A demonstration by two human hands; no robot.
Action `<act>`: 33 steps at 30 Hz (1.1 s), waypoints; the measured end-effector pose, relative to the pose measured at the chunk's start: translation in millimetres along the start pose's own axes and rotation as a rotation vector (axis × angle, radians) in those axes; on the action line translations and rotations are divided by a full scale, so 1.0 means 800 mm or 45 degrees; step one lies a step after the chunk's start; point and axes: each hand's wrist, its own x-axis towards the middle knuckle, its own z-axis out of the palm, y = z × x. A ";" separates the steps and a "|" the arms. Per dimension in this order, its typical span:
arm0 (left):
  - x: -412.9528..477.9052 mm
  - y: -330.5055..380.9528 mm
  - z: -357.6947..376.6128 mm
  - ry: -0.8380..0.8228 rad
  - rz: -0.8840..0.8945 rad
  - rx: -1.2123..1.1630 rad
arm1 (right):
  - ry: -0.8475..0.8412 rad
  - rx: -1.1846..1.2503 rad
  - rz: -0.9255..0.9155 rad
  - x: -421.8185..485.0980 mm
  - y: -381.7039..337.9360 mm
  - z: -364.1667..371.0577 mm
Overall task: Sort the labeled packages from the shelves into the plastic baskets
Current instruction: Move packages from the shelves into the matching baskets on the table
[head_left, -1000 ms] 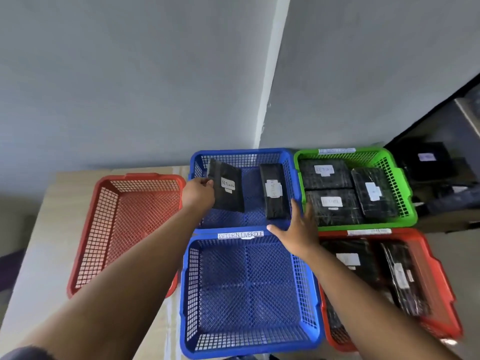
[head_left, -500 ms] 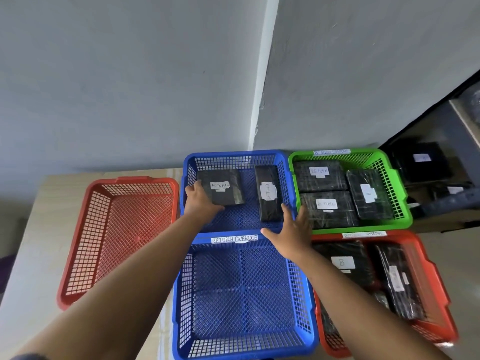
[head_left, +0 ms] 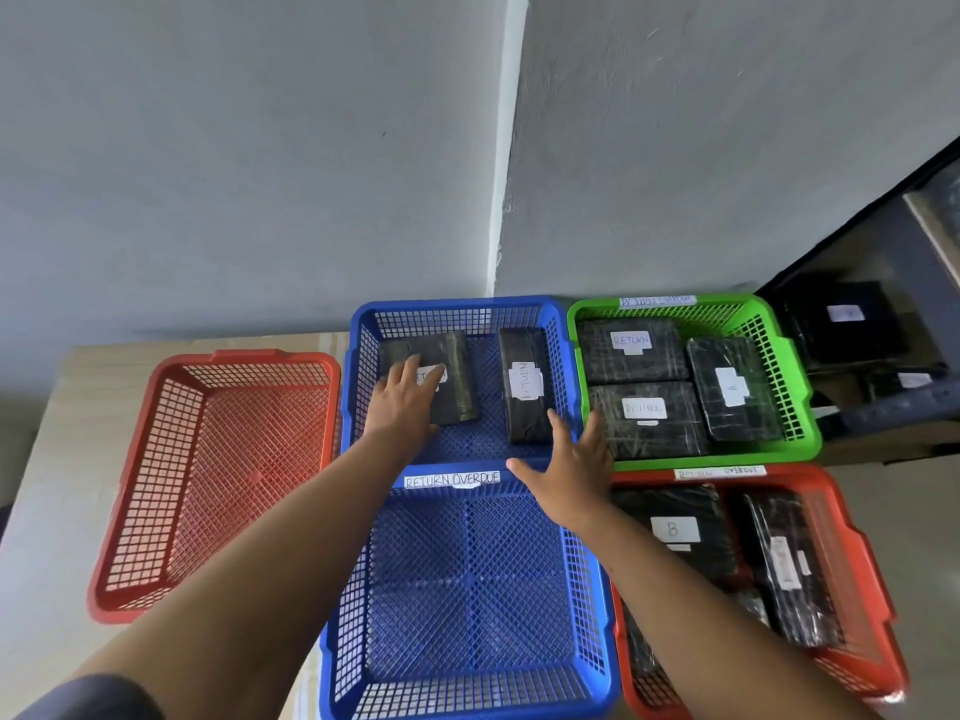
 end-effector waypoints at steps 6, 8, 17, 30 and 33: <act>0.017 -0.006 -0.008 -0.089 0.077 0.062 | 0.015 0.002 -0.006 0.001 0.002 0.002; 0.017 -0.007 -0.004 -0.096 0.127 0.083 | 0.026 -0.001 -0.002 0.002 0.002 0.003; 0.007 -0.004 0.011 -0.173 0.155 0.180 | 0.013 0.052 0.025 0.005 -0.001 0.002; 0.008 -0.011 0.016 -0.111 0.188 0.330 | -0.029 0.125 0.036 0.006 0.001 -0.002; 0.006 -0.009 0.014 -0.092 0.178 0.344 | -0.027 0.128 0.034 0.005 0.000 -0.002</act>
